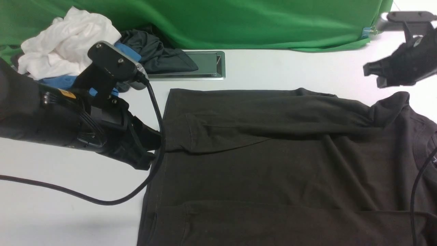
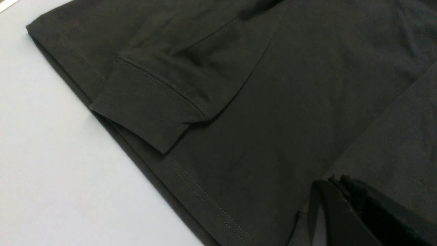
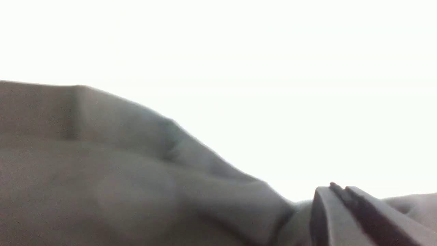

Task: Fold a long-sleeved shirt on a white desktop.
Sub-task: 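Grasp the near edge of the shirt at its hem and shoulder corners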

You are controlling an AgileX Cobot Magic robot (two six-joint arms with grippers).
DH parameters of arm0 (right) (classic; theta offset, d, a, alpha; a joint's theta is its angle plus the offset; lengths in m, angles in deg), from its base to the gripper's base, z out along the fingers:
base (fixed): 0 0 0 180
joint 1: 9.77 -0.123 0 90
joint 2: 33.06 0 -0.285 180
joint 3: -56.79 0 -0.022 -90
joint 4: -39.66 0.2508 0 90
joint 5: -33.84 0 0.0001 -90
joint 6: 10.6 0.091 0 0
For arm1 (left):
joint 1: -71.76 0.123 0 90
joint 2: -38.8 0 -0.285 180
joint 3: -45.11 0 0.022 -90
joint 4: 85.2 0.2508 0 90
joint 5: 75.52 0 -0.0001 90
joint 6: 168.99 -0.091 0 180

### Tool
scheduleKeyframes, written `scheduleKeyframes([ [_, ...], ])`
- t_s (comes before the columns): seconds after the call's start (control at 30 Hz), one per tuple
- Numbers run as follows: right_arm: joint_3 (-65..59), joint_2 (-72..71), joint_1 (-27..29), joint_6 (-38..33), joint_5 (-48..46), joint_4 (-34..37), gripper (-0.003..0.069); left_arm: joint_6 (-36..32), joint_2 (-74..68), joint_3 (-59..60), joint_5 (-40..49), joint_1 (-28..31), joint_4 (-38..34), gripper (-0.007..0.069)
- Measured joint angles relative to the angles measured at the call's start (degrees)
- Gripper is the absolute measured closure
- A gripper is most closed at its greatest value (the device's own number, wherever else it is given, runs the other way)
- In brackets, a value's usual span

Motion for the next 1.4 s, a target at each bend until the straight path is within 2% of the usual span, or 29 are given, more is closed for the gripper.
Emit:
scheduleKeyframes([
  [0.23, 0.0, 7.81, 6.63, 1.98, 2.08, 0.0, 0.0592, -0.07, 0.0, 0.0, 0.05, 0.0, 0.0, 0.0606],
  [0.43, 0.67, 10.83, 7.97, 1.85, 9.72, 1.04, 0.0587, -3.98, -0.61, 0.0, 0.05, -0.49, -0.42, 0.0606],
  [0.5, 0.67, 11.56, 8.02, 1.8, 14.15, 1.09, 0.0585, -4.75, -1.39, 0.0, 0.05, -2.25, 0.19, 0.0606],
  [0.6, 1.3, 11.94, 8.04, 1.61, 15.98, 1.09, 0.0583, -4.93, -2.37, 0.0, 0.05, -5.53, 2.72, 0.0606],
  [0.73, 1.79, 10.66, 8.09, 0.82, 13.39, 0.97, 0.058, -3.79, -2.95, 0.0, 0.23, -12.45, 8.64, 0.0606],
  [0.93, -1.15, -1.54, 8.05, -0.85, 1.03, 0.53, 0.0576, -0.17, -2.98, 0.08, 5.03, -20.54, 11.84, 0.0606],
  [1.07, -8.47, -13.49, 5.76, -0.59, -5.2, 0.19, 0.0576, 0.3, -2.98, 1.9, 6.29, -25.97, 12.04, 0.0606],
  [1.17, -18.23, -25.04, -0.11, 1.49, -11.0, 0.2, 0.0576, 0.83, -3.02, 5.8, 6.5, -30.75, 12.21, 0.0606],
  [1.27, -25.44, -34.29, -6.73, 2.74, -13.02, 0.34, 0.0576, 1.11, -3.02, 9.39, 4.77, -33.27, 12.4, 0.0596],
  [1.37, -29.03, -39.95, -10.97, 2.93, -13.16, 0.34, 0.0576, 1.11, -3.02, 11.78, 1.86, -34.43, 11.51, 0.0555],
  [1.4, -30.41, -42.74, -13.73, 2.93, -13.21, 0.34, 0.0576, 0.13, -3.02, 13.71, -0.6, -35.29, 10.54, 0.0503],
])
